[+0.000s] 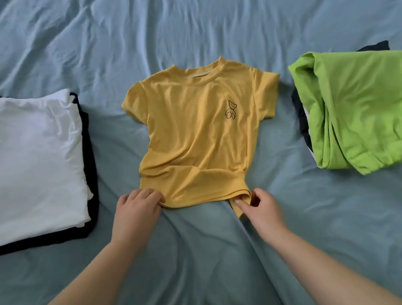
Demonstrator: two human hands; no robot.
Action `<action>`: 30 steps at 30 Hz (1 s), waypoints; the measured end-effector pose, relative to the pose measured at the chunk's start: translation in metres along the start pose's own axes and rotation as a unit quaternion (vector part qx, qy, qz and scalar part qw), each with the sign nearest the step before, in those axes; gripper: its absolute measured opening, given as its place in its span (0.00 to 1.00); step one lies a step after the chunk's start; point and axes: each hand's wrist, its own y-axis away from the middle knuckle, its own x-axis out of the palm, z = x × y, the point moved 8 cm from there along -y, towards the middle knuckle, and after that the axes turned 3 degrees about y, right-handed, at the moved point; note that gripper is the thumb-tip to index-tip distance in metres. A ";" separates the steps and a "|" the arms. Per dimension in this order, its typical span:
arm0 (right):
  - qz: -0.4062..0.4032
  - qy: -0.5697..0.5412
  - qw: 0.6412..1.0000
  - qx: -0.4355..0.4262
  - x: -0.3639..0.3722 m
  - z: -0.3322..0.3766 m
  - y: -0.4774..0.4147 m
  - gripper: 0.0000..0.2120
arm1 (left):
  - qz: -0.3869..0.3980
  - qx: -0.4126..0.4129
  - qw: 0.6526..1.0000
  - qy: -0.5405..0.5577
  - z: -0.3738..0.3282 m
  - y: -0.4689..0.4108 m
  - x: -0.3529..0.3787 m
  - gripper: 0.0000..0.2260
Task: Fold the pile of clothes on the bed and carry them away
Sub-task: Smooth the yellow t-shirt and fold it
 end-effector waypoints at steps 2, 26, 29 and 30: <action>-0.026 -0.018 0.999 -0.010 -0.014 0.003 0.008 0.13 | 0.009 -0.005 0.999 0.035 0.005 0.013 -0.004 0.07; 0.159 0.649 0.705 -0.237 -0.071 -0.131 0.091 0.33 | 0.249 0.137 0.954 -0.093 -0.027 0.181 0.096 0.26; 0.169 0.656 0.699 -0.231 -0.073 -0.142 0.112 0.28 | 0.274 0.117 0.949 -0.101 -0.036 0.198 0.102 0.22; 0.135 0.637 0.716 -0.251 -0.075 -0.134 0.121 0.25 | 0.236 0.129 0.958 -0.097 -0.045 0.200 0.096 0.18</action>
